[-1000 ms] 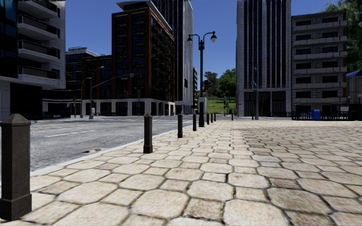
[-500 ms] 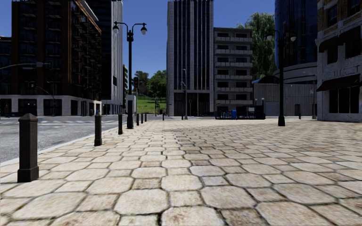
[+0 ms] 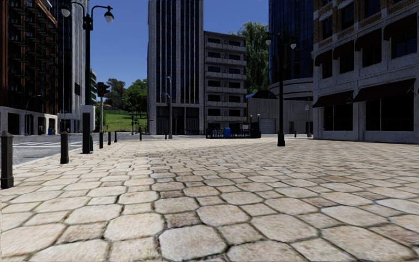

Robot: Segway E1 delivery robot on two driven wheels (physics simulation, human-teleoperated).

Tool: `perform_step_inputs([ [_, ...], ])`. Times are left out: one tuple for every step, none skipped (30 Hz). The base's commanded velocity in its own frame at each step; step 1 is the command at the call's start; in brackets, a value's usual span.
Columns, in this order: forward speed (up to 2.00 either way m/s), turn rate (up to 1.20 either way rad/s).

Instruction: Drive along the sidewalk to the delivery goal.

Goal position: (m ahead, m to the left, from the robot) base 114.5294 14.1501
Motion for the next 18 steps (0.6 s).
perform_step_inputs([
  [2.0,0.0],
  [2.0,0.0],
  [2.0,0.0],
  [2.0,0.0],
  [2.0,0.0],
  [2.0,0.0],
  [2.0,0.0],
  [2.0,0.0],
  [2.0,0.0],
  [2.0,0.0],
  [2.0,0.0],
  [2.0,0.0],
  [2.0,0.0],
  [2.0,0.0],
  [2.0,0.0],
  [2.0,0.0],
  [2.0,0.0],
  [2.0,0.0],
])
